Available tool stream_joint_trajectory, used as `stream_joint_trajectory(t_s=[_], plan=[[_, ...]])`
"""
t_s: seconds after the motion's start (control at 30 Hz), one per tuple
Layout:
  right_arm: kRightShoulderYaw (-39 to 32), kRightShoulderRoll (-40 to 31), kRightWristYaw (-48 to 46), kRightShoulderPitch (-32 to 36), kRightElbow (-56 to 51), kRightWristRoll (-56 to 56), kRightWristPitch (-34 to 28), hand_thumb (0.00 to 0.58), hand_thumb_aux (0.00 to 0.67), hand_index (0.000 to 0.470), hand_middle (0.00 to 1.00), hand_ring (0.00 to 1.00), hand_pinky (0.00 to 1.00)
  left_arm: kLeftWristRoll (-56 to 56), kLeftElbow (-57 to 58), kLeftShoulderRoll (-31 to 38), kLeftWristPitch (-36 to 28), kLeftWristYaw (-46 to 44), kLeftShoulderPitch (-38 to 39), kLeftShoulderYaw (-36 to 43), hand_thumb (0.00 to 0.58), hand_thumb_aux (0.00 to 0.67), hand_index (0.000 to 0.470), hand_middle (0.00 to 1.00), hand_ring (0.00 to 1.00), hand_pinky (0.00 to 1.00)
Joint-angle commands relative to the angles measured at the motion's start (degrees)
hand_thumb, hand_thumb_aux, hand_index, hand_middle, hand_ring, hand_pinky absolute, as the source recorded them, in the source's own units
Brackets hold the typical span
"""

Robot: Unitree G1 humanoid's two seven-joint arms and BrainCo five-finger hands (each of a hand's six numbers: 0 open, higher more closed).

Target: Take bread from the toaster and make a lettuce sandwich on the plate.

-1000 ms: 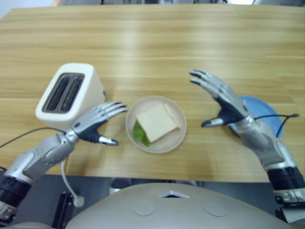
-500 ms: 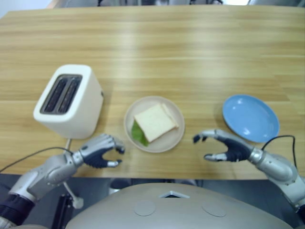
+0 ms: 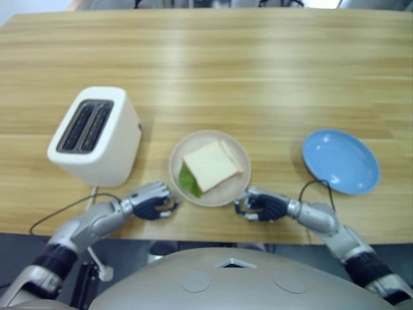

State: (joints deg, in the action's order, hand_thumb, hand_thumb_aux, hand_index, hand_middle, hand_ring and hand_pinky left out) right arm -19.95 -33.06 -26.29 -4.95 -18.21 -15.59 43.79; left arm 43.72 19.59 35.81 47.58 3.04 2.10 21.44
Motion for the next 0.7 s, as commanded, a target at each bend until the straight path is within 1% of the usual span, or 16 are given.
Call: stream_joint_trajectory(t_s=[0.03, 0.17, 0.37, 0.4, 0.43, 0.47, 0.53, 0.57, 0.6, 0.63, 0.7], plan=[[-1.0, 1.5, 4.2, 2.4, -8.1, -5.9, 1.1, 0.580, 0.670, 0.460, 1.00, 1.00, 1.00, 6.1, 6.1, -1.7, -1.5, 6.9, -3.8, 2.1, 0.580, 0.670, 0.460, 1.00, 1.00, 1.00], [-0.9, 2.2, 7.4, 3.9, -11.2, -7.3, 3.2, 0.580, 0.670, 0.460, 1.00, 1.00, 1.00, 8.7, 11.0, -2.4, -1.4, 11.4, -7.1, 4.4, 0.580, 0.670, 0.460, 1.00, 1.00, 1.00], [1.2, 2.3, 12.5, 5.5, -11.9, -7.4, 6.1, 0.580, 0.670, 0.460, 1.00, 1.00, 1.00, 9.6, 12.4, -2.4, -1.5, 17.3, -9.5, 5.3, 0.580, 0.670, 0.460, 1.00, 1.00, 1.00], [2.2, 2.0, 12.7, 5.1, -10.9, -5.8, 6.7, 0.498, 0.418, 0.287, 0.95, 0.95, 0.95, 9.0, 10.8, -2.1, -1.2, 17.9, -9.1, 4.7, 0.580, 0.670, 0.460, 1.00, 1.00, 1.00], [3.0, 1.6, 12.4, 4.5, -9.5, -3.2, 7.5, 0.000, 0.000, 0.000, 0.73, 0.73, 0.73, 8.0, 8.8, -1.8, -0.9, 18.7, -8.3, 3.7, 0.580, 0.670, 0.460, 1.00, 1.00, 1.00], [4.3, 0.7, 11.6, 3.3, -7.0, 1.2, 8.4, 0.000, 0.000, 0.000, 0.19, 0.19, 0.19, 5.6, 5.7, -1.4, 0.4, 19.4, -7.2, 1.9, 0.577, 0.623, 0.428, 0.97, 0.97, 0.97], [6.4, -0.8, 10.0, 1.2, -2.4, 8.8, 9.5, 0.000, 0.000, 0.000, 0.19, 0.19, 0.19, 0.2, 0.4, -0.8, 3.1, 20.0, -5.1, -1.4, 0.577, 0.623, 0.428, 0.97, 0.97, 0.97], [7.7, -1.5, 9.4, 0.4, 0.1, 13.3, 10.0, 0.000, 0.000, 0.000, 0.00, 0.00, 0.00, -4.5, -2.5, -0.8, 4.5, 19.5, -3.9, -3.3, 0.000, 0.000, 0.000, 0.44, 0.44, 0.44], [9.3, -2.0, 9.3, -0.3, 3.0, 17.8, 10.3, 0.000, 0.000, 0.000, 0.00, 0.00, 0.00, -9.8, -5.8, -0.8, 5.6, 18.8, -2.7, -5.1, 0.000, 0.000, 0.000, 0.10, 0.10, 0.10], [10.5, -2.4, 9.0, -0.9, 5.9, 22.1, 10.4, 0.000, 0.000, 0.000, 0.00, 0.00, 0.00, -13.9, -9.1, -0.7, 6.6, 18.0, -1.8, -6.4, 0.000, 0.000, 0.000, 0.00, 0.00, 0.00], [13.2, -2.1, 9.2, -1.4, 11.0, 27.7, 10.5, 0.000, 0.000, 0.000, 0.00, 0.00, 0.00, -21.3, -15.9, -0.8, 6.6, 15.6, -0.2, -8.2, 0.000, 0.000, 0.000, 0.00, 0.00, 0.00]])
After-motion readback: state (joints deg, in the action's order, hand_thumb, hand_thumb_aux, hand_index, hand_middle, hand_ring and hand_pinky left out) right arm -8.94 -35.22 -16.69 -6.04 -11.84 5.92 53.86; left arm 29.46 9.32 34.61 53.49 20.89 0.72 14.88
